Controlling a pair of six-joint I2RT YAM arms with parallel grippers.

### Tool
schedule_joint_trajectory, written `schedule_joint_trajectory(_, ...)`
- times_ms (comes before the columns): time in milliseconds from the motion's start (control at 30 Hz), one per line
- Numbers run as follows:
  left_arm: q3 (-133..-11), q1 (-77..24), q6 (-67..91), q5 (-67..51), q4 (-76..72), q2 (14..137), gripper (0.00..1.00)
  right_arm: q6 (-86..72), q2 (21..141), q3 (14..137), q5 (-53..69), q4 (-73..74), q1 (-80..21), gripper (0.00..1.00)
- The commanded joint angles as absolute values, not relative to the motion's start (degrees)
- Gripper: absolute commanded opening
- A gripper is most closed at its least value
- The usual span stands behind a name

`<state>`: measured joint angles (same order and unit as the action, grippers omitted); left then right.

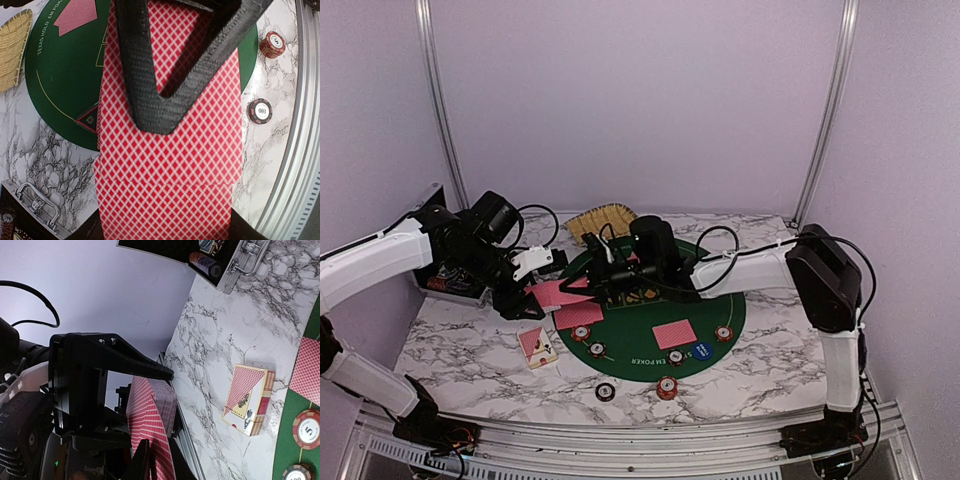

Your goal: Distribute texas hold em gaming equipment

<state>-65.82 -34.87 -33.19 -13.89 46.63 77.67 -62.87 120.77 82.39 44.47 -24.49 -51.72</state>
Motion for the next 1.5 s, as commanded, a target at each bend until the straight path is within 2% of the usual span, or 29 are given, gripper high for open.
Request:
schedule_joint_trajectory(0, -66.1, -34.6, -32.8, -14.3, 45.9, 76.2, 0.0, -59.9, 116.9, 81.5, 43.8, -20.1, -50.1, 0.1)
schedule_joint_trajectory(333, -66.4, -34.6, -32.8, -14.2, 45.8, 76.6, 0.0, -57.8, 112.6, 77.2, 43.7, -17.4, -48.3, 0.04)
schedule_joint_trajectory(900, -66.3, -34.6, -33.0, -14.2, 46.4, 76.1, 0.0, -50.8, 104.1, 53.0, 43.0, -14.2, -35.7, 0.03)
schedule_joint_trajectory(1467, -66.0, -34.6, -33.5, -14.4, 46.8, 76.1, 0.0, -41.9, 105.4, 53.7, 38.9, -3.1, -32.1, 0.01)
